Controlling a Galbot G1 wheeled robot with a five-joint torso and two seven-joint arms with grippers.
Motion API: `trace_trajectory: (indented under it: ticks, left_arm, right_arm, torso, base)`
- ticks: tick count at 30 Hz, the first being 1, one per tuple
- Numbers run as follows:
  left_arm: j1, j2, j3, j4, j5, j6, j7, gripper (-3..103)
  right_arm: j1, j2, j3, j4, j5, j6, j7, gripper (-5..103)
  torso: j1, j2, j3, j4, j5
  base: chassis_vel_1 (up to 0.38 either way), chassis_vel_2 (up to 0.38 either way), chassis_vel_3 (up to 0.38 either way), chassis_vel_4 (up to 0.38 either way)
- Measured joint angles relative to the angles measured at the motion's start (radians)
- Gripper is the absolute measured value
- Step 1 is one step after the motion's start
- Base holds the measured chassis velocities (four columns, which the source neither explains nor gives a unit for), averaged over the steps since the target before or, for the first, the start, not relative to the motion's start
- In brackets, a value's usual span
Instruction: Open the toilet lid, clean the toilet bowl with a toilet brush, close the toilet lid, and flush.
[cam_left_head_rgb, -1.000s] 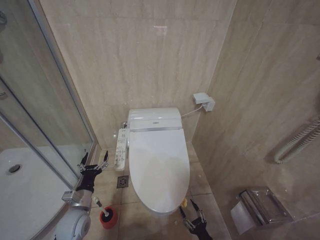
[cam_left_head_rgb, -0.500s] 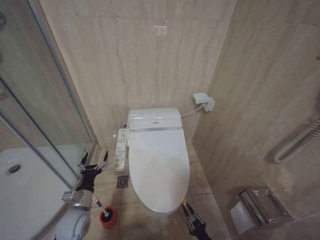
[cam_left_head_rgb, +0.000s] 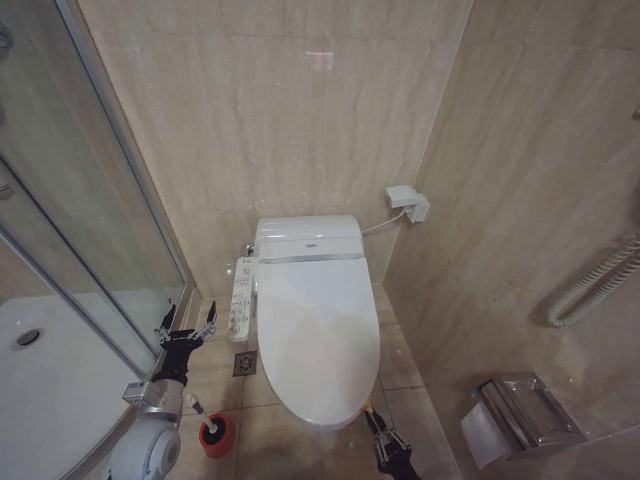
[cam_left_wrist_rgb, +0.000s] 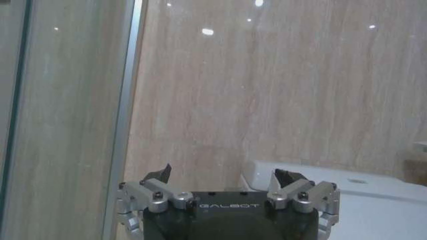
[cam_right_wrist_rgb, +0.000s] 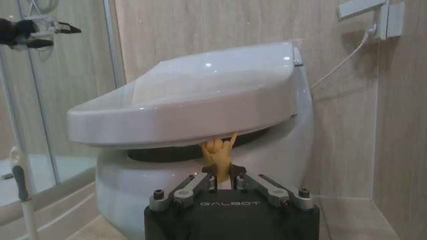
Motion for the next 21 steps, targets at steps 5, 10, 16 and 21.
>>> trace_trajectory:
  ticks: [5,10,16,21]
  left_arm:
    - [-0.003,0.001,-0.002,0.002,0.0,0.0,0.0,100]
    - [-0.006,0.001,-0.003,0.007,0.0,0.0,0.0,100]
    - [-0.009,0.0,-0.003,0.01,0.0,0.0,0.0,100]
    - [-0.01,0.0,-0.003,0.009,-0.001,0.0,0.0,100]
  right_arm:
    - [-0.039,0.003,-0.005,0.049,0.003,0.003,-0.001,14]
    - [-0.079,0.004,-0.007,0.109,0.009,0.005,-0.002,14]
    - [-0.125,0.004,-0.016,0.187,0.018,0.005,-0.001,14]
    - [-0.156,0.002,-0.021,0.259,0.022,0.0,-0.001,14]
  torso:
    - [0.0,0.0,0.0,0.0,0.0001]
    - [0.0,0.0,0.0,0.0,0.0001]
    - [0.0,0.0,0.0,0.0,0.0]
    - [0.0,0.0,0.0,0.0,0.0001]
  base:
    - [0.0,0.0,0.0,0.0]
    - [0.0,0.0,0.0,0.0]
    - [0.0,0.0,0.0,0.0]
    - [0.0,0.0,0.0,0.0]
